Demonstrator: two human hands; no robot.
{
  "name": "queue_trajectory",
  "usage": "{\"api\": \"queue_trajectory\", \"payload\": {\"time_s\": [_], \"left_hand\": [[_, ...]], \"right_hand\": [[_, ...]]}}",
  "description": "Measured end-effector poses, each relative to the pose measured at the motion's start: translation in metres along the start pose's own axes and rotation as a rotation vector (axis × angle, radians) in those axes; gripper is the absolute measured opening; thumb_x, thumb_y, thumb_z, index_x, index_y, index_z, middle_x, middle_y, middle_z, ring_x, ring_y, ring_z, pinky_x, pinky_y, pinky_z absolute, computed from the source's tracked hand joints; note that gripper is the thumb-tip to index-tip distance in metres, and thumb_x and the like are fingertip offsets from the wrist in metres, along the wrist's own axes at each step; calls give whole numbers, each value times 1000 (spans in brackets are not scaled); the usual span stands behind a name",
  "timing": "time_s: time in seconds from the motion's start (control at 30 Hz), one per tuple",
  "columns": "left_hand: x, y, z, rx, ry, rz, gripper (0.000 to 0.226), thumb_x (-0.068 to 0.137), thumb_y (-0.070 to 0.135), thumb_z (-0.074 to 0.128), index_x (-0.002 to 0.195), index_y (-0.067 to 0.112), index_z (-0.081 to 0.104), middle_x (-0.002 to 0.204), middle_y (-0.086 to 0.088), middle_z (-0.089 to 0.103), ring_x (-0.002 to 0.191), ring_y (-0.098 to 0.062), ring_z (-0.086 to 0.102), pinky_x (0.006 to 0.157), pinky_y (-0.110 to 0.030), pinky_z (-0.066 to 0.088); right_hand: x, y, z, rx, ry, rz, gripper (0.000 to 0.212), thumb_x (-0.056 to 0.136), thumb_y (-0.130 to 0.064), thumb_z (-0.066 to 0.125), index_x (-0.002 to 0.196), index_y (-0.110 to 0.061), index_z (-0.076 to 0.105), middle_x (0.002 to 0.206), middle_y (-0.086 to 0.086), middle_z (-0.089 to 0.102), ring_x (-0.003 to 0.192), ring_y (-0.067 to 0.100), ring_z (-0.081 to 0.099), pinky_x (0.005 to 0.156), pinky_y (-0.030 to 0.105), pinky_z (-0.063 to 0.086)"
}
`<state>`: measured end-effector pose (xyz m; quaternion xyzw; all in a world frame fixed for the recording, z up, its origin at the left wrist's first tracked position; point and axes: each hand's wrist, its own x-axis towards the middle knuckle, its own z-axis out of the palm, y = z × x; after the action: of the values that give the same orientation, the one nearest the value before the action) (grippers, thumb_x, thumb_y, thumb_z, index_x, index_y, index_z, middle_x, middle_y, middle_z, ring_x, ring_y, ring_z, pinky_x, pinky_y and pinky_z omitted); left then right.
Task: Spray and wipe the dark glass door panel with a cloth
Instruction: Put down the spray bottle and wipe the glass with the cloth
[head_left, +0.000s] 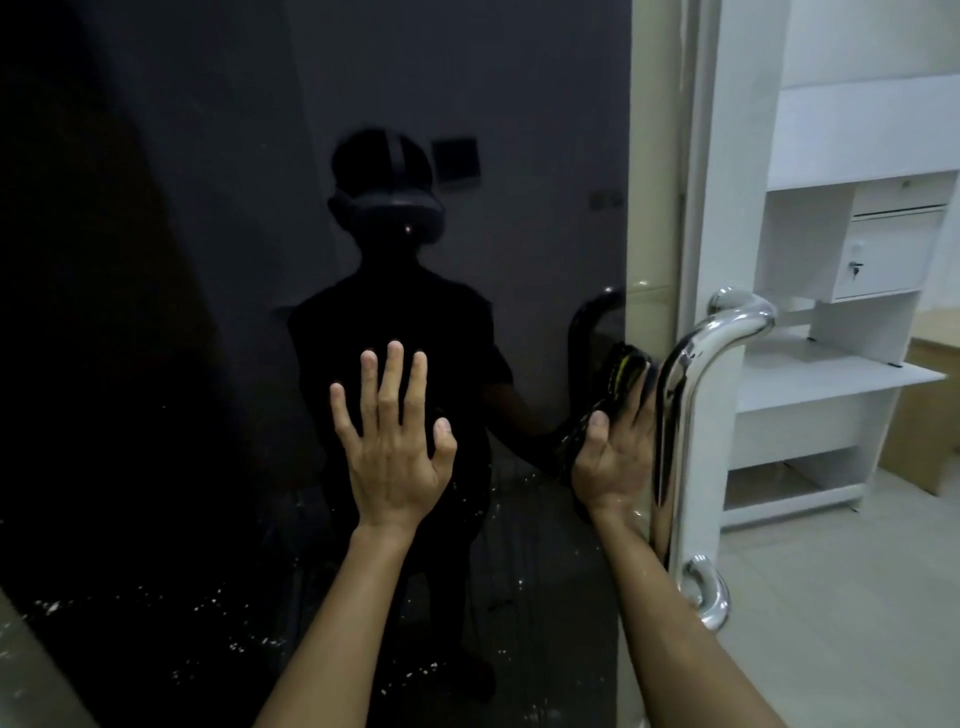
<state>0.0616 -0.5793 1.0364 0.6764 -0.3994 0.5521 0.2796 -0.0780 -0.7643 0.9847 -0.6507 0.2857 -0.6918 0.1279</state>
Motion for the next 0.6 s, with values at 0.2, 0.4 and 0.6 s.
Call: {"api": "queue_trajectory", "payload": {"time_s": [0.2,0.4,0.6], "left_hand": [[-41,-2,-1,-47,-61,-38,67,99,36,37,159,10,23,168,-14,15,156,-32,10,125,-60,2],[-79,-20,4,26,-104,-20,71,97,37,37,160,14,16,170,-10,2,158,-27,0,125,-59,0],[-84,-27,7,58,-97,5,71,97,39,35,161,16,14,171,-5,-2,158,-25,-1,126,-57,1]], "right_hand": [[-29,22,-1,-41,-70,75,71,101,-45,28,163,-15,12,167,20,20,155,36,22,118,63,27],[-55,40,-2,-69,-113,118,73,102,-54,20,164,-19,11,169,16,16,154,36,23,116,62,32],[-55,32,-2,-73,-44,78,70,98,-36,34,159,-3,24,165,23,22,152,37,23,127,46,19]]}}
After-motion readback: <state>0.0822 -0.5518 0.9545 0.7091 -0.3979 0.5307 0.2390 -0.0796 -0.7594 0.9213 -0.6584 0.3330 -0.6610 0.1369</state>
